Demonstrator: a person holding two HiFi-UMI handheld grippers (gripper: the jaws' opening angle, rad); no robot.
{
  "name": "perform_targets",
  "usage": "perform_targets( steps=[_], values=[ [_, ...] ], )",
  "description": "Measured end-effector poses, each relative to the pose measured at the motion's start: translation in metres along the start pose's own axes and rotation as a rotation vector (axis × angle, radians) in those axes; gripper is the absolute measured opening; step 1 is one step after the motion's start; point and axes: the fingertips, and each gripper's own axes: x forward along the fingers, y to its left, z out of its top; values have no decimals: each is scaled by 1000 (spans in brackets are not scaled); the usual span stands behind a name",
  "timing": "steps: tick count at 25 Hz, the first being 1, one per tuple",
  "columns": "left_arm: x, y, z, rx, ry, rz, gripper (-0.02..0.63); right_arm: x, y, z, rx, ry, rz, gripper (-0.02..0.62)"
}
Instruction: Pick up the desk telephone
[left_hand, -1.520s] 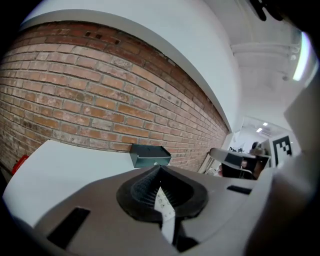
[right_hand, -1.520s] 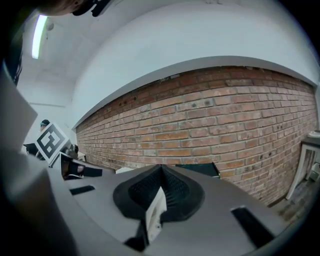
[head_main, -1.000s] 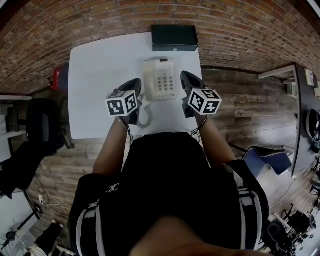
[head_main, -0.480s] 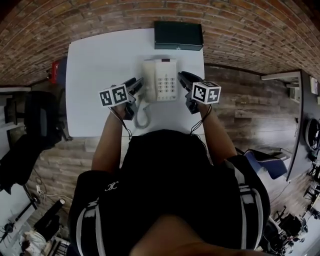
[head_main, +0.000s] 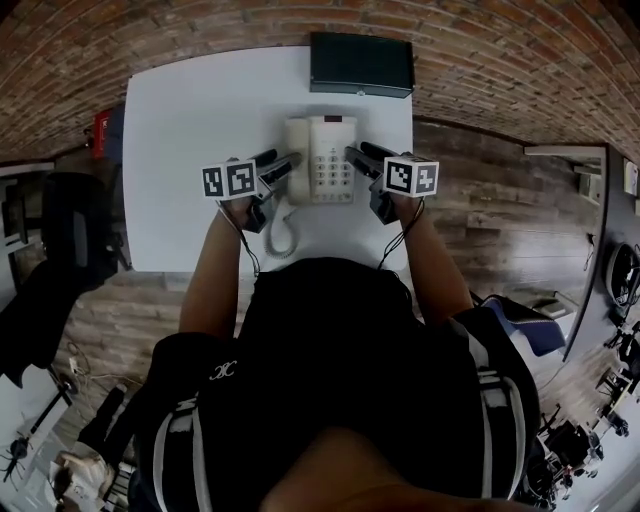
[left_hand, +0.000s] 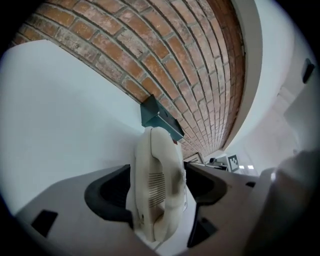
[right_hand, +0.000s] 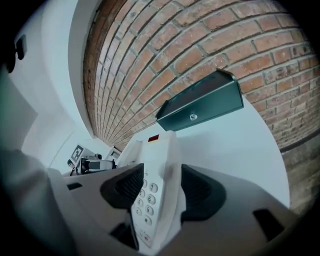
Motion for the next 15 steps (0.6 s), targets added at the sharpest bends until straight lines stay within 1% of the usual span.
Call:
perform_targets(
  steps=[4,9,11,15],
  values=[
    [9,2,-4,-13,28,-34,330,10,-4,-3,58,25,24,207],
    [19,2,-6,-87,48,-98,339,22,-4,-18,43,121,48,216],
    [22,1,-10,-92,71,-112,339,26,-3,-22,48,138,59,218],
    [25,0,-15,-78,109,-126,339,27,-4,-22,98,136,80,218]
  ],
)
